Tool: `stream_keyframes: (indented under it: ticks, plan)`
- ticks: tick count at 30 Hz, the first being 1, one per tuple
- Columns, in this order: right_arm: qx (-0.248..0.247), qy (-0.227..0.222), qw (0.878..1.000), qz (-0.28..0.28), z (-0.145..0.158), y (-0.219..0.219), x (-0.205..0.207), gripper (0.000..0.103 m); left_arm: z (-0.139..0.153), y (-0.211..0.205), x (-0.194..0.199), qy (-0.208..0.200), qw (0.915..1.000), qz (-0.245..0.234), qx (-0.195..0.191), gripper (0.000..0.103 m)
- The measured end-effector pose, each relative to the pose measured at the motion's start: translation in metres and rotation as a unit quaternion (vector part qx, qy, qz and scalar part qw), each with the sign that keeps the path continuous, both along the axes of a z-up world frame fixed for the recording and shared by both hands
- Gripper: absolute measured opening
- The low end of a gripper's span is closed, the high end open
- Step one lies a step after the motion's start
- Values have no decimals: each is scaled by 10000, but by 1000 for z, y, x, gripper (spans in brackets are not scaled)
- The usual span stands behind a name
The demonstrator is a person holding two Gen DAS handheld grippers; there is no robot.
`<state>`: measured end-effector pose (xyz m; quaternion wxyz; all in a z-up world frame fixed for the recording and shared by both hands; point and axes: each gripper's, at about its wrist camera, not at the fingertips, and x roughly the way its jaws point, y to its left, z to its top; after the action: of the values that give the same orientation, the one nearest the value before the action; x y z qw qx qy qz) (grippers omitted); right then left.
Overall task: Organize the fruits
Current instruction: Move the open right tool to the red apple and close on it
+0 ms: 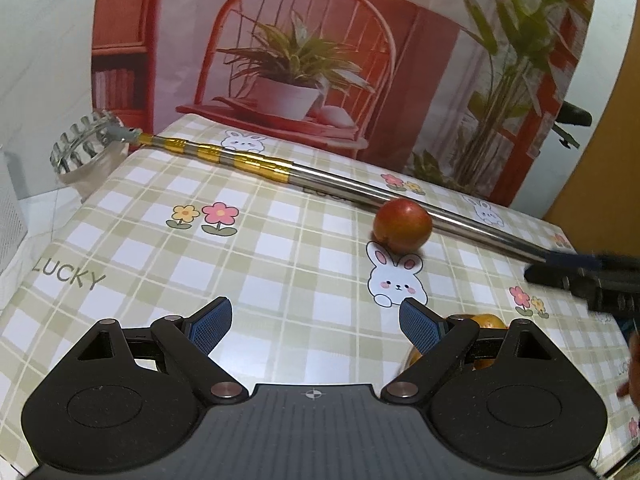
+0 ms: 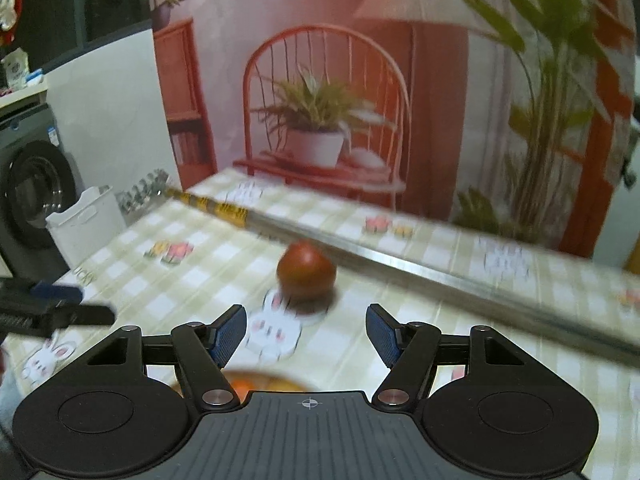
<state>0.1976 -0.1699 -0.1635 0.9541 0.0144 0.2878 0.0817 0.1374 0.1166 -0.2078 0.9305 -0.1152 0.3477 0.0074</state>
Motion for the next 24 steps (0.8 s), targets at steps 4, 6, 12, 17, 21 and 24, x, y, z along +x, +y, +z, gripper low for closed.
stream_keyframes:
  ticks: [4,6,12,17,21,24]
  plan:
    - [-14,-65,9999,158,1,6,35,63,-2,2,-2,-68,9999,112,6,92]
    - [-130,-41,9995,297,-3,14,55,63,-3,3,-2,-50,9999,149,14,92]
    - [-497,146,9970,573,-21,38,98,64,-9,12,1,-36,9995,226,-208,92]
    - [-833,385,9942,567,-42,47,128,64,-14,17,5,18,9994,244,-264,92]
    - [-1071,573,9910,568,-56,49,146,64,-18,19,7,82,9992,245,-301,92]
    - [-1143,700,9891,603,-64,50,155,64,-22,19,11,164,9991,268,-278,92]
